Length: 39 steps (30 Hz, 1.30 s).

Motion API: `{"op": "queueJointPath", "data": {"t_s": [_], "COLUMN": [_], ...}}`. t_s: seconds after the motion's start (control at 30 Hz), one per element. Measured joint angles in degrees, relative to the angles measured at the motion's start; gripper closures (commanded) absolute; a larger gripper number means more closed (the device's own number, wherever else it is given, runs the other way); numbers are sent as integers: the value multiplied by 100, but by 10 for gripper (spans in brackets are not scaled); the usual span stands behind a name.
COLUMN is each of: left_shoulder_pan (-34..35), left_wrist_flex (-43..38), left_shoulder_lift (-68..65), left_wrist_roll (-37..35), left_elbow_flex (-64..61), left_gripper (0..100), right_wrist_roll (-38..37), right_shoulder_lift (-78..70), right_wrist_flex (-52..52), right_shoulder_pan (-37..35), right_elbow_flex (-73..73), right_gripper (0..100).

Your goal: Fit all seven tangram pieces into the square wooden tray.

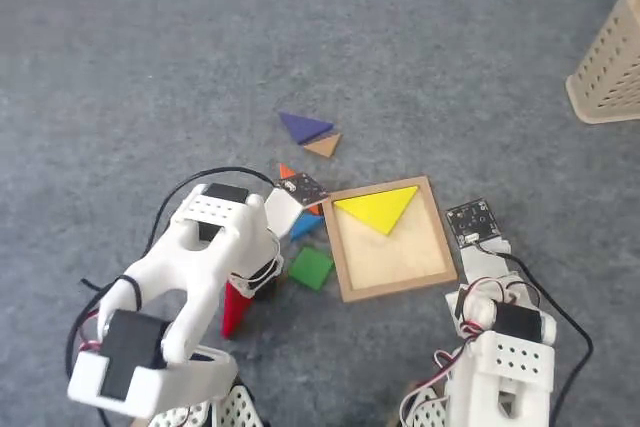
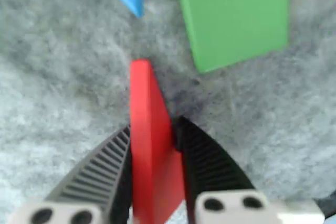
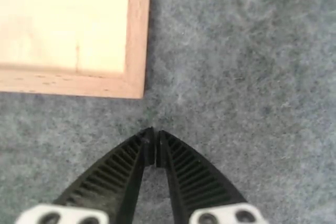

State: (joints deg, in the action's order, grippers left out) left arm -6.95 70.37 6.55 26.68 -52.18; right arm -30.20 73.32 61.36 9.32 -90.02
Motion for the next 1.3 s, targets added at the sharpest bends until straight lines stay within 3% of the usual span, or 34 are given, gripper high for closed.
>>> {"op": "queueJointPath", "data": {"t_s": [0.5,0.63,0.77,0.93,1.13,1.3], "left_shoulder_pan": [-9,-352,-1090,-1802,-2189,-2198], "left_wrist_flex": [1310,1363,1336,484,-501,-774], "left_shoulder_lift": [659,659,659,659,237,-932], "left_wrist_roll": [0,-273,-985,-2365,-4255,-5398], "left_elbow_flex": [1424,1714,2119,2321,2470,2831], "left_gripper": [967,967,967,967,967,968], "right_wrist_roll": [0,0,0,0,0,0], "right_shoulder_lift": [0,0,0,0,0,0], "right_wrist_flex": [0,0,0,0,0,0], "right_shoulder_pan": [0,0,0,0,0,0], "right_elbow_flex": [0,0,0,0,0,0], "right_gripper": [983,983,984,984,984,983]}}
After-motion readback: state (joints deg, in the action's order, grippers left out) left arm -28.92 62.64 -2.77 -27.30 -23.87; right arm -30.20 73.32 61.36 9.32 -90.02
